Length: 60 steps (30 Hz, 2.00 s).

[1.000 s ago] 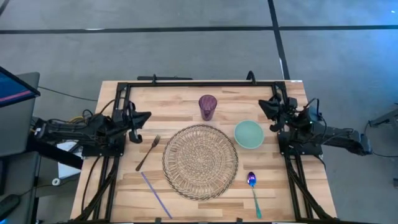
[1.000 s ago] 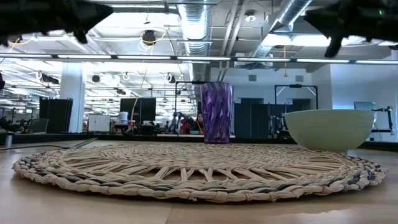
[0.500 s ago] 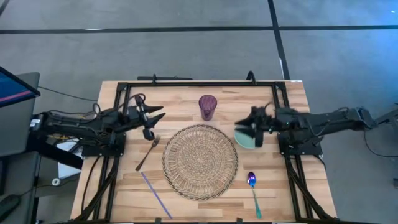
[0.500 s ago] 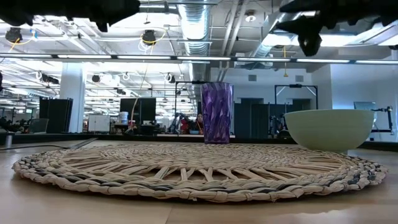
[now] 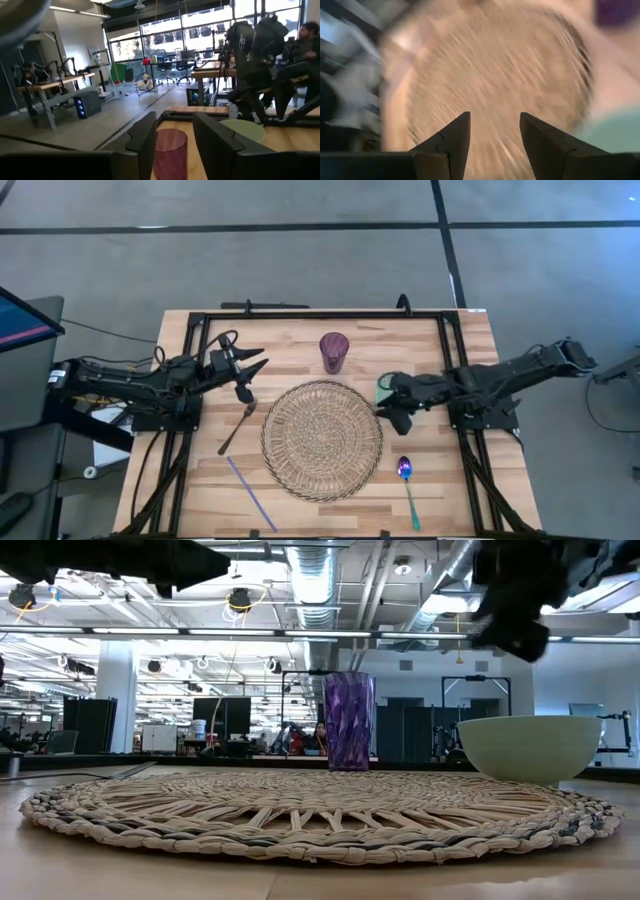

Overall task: Pick & Place Utensil
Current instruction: Put the green bowl on the brown mat

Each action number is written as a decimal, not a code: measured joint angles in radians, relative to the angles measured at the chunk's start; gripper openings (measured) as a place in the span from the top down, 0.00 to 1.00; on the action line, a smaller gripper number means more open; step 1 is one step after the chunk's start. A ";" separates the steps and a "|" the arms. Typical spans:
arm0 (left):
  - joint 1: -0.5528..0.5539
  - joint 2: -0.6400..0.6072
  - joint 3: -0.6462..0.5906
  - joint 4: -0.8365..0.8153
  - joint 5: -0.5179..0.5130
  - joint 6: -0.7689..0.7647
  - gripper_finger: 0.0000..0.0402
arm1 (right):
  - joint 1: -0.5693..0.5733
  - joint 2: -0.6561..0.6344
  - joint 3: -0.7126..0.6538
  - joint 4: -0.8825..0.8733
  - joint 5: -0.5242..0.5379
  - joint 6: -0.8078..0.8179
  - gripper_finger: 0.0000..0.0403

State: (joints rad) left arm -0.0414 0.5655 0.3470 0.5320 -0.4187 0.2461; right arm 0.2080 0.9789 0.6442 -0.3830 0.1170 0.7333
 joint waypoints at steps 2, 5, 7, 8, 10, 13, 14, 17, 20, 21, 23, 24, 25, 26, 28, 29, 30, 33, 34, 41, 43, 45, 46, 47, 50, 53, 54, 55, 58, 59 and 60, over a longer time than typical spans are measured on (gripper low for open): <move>0.000 0.004 0.000 0.000 0.000 0.042 0.68 | 0.000 0.037 0.028 -0.133 -0.009 0.032 0.59; 0.000 0.011 0.000 0.002 0.000 0.063 0.69 | -0.004 0.098 0.046 -0.235 -0.011 0.089 0.58; 0.000 0.014 0.000 -0.002 0.000 0.064 0.70 | -0.012 0.144 0.046 -0.250 -0.011 0.114 0.58; 0.000 0.018 0.000 0.001 0.000 0.064 0.70 | -0.016 0.166 0.046 -0.251 -0.013 0.114 0.58; 0.000 0.021 0.000 -0.001 0.000 0.064 0.70 | -0.016 0.204 0.046 -0.248 -0.018 0.110 0.59; 0.000 0.023 0.000 0.001 0.000 0.064 0.71 | -0.019 0.249 0.046 -0.246 -0.020 0.109 0.59; 0.000 0.024 0.000 0.000 0.000 0.064 0.71 | -0.020 0.261 0.046 -0.246 -0.019 0.109 0.59; 0.000 0.027 0.000 0.001 0.000 0.064 0.71 | -0.021 0.291 0.046 -0.248 -0.007 0.105 0.59; 0.000 0.029 0.000 0.000 0.000 0.064 0.71 | -0.021 0.311 0.046 -0.249 -0.007 0.097 0.60; 0.000 0.028 0.000 0.001 0.000 0.064 0.71 | -0.020 0.317 0.046 -0.250 -0.007 0.097 0.60; 0.000 0.029 0.000 0.000 0.000 0.064 0.71 | -0.021 0.320 0.046 -0.250 -0.006 0.098 0.62; 0.000 0.029 0.000 0.000 0.000 0.064 0.71 | -0.021 0.319 0.046 -0.249 -0.006 0.098 0.64; 0.000 0.029 0.000 0.000 0.000 0.064 0.71 | -0.021 0.319 0.047 -0.249 -0.005 0.098 0.66; 0.000 0.029 0.000 0.000 0.000 0.064 0.71 | -0.021 0.318 0.047 -0.249 -0.004 0.097 0.69; 0.000 0.029 0.000 0.000 0.000 0.064 0.71 | -0.021 0.315 0.047 -0.249 -0.004 0.097 0.75; 0.000 0.029 0.000 0.000 0.000 0.064 0.71 | -0.021 0.315 0.047 -0.249 -0.004 0.097 0.78; 0.000 0.029 0.000 0.000 0.000 0.064 0.71 | -0.021 0.315 0.047 -0.249 -0.004 0.097 0.81; 0.000 0.029 0.000 0.000 0.000 0.064 0.71 | -0.021 0.315 0.047 -0.248 0.000 0.095 0.90; 0.000 0.029 0.000 0.000 0.000 0.064 0.71 | -0.021 0.314 0.048 -0.249 0.008 0.093 0.93; 0.000 0.029 0.000 0.000 0.000 0.064 0.71 | -0.021 0.315 0.074 -0.250 0.001 0.047 0.94; 0.000 0.029 0.000 0.000 0.000 0.064 0.71 | -0.021 0.316 0.101 -0.249 -0.011 0.045 0.94; 0.000 0.029 0.000 0.000 0.000 0.064 0.71 | -0.020 0.316 0.128 -0.253 -0.014 0.025 0.96; 0.000 0.029 0.000 0.000 0.000 0.064 0.71 | -0.017 0.316 0.144 -0.253 -0.014 0.006 0.97; 0.000 0.029 0.000 0.000 0.000 0.064 0.71 | -0.016 0.316 0.159 -0.251 -0.015 -0.012 0.98; 0.000 0.029 0.000 0.000 0.000 0.064 0.71 | -0.011 0.316 0.203 -0.253 -0.011 -0.058 0.98; 0.000 0.029 0.000 0.000 0.000 0.064 0.71 | -0.011 0.316 0.246 -0.251 -0.010 -0.097 0.97; 0.000 0.029 0.000 0.000 0.000 0.064 0.71 | -0.011 0.318 0.259 -0.250 -0.010 -0.112 0.97; 0.000 0.029 0.000 0.000 0.000 0.064 0.71 | -0.011 0.319 0.271 -0.249 -0.009 -0.130 0.98; 0.000 0.029 0.000 0.000 0.000 0.064 0.71 | -0.005 0.319 0.295 -0.204 -0.004 -0.194 0.99; 0.000 0.029 0.000 0.000 0.000 0.064 0.71 | -0.002 0.319 0.298 -0.177 -0.004 -0.217 0.98; 0.000 0.029 0.000 0.000 0.000 0.064 0.71 | 0.003 0.319 0.299 -0.145 -0.004 -0.239 0.98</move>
State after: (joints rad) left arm -0.0414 0.5941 0.3466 0.5316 -0.4187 0.3103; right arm 0.2111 1.2980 0.9428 -0.5284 0.1130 0.4942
